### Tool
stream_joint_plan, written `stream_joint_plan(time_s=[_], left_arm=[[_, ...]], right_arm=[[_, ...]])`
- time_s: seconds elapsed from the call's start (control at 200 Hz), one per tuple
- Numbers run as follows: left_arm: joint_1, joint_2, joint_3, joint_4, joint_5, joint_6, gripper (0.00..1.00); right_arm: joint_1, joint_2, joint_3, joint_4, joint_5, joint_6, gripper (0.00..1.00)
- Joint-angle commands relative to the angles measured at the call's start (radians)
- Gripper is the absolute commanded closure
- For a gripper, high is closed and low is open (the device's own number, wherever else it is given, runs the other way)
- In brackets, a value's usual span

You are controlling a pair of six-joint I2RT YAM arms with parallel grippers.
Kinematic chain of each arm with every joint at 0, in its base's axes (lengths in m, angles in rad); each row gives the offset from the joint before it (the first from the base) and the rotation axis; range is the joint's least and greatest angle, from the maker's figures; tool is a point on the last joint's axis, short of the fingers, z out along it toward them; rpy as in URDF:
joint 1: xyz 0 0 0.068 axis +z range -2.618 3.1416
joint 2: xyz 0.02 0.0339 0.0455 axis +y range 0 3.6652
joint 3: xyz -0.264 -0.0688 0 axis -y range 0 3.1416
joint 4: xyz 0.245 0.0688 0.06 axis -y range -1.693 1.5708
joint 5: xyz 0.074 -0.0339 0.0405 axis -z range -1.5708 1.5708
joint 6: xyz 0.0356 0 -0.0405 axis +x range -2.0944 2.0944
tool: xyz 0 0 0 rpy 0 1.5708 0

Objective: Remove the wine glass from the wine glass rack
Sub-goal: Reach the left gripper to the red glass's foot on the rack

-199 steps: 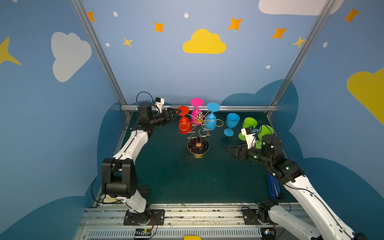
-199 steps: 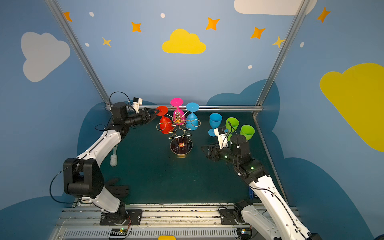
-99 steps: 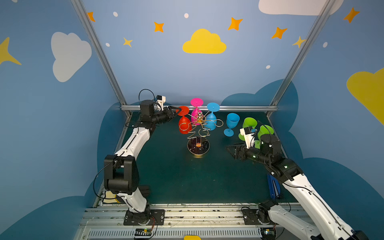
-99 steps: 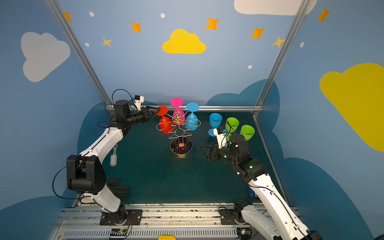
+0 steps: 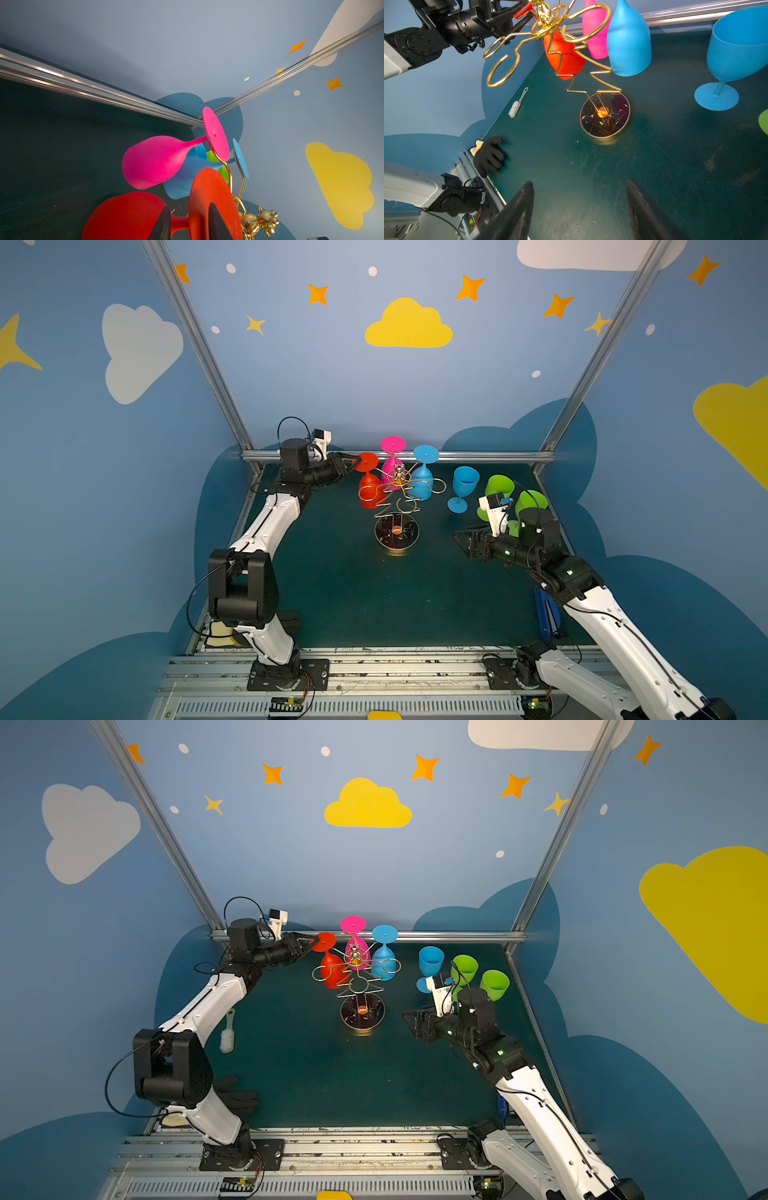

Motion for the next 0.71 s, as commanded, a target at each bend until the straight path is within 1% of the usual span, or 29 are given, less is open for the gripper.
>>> stream_joint_plan(time_s=[0.0,0.135,0.315,0.701], left_arm=[[0.009,-0.020,0.019,-0.035,-0.011,0.009,0.74],[0.017,-0.026,0.010,0.003,0.007,-0.026,0.79],[0.024,-0.034,0.000,0.044,0.026,-0.074,0.83],[0.028,-0.048,-0.001,0.073,0.041,-0.122,0.94]], right_arm=[[0.006,-0.011,0.024,-0.005,0.012,-0.008,0.30],[0.006,-0.018,0.020,-0.004,0.016,-0.006,0.30],[0.006,-0.024,0.018,-0.005,0.018,-0.005,0.30],[0.005,-0.034,0.015,-0.007,0.019,-0.003,0.30]])
